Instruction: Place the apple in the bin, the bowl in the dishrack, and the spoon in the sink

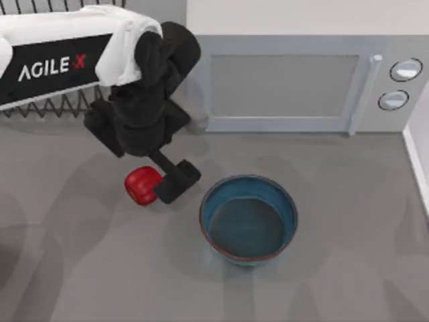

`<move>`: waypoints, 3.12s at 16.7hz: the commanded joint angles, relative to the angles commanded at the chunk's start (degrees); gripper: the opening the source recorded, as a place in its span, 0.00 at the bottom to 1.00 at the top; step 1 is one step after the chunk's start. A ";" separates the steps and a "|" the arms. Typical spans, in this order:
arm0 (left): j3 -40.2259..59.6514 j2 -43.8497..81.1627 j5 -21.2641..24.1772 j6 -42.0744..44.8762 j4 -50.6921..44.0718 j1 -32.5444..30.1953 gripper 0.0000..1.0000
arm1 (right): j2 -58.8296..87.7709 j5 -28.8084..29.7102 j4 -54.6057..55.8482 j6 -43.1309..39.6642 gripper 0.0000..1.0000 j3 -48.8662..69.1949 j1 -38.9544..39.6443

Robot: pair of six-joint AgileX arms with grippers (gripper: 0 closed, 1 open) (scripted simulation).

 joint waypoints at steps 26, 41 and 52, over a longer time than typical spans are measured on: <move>-6.21 4.83 0.08 1.11 11.45 1.07 0.00 | 0.00 0.00 0.00 0.00 1.00 0.00 0.00; 5.92 -1.26 1.90 -0.08 -5.87 0.66 0.00 | 0.00 0.00 0.00 0.00 1.00 0.00 0.00; 8.27 -2.84 1.41 3.64 -10.22 2.11 0.00 | 0.00 0.00 0.00 0.00 1.00 0.00 0.00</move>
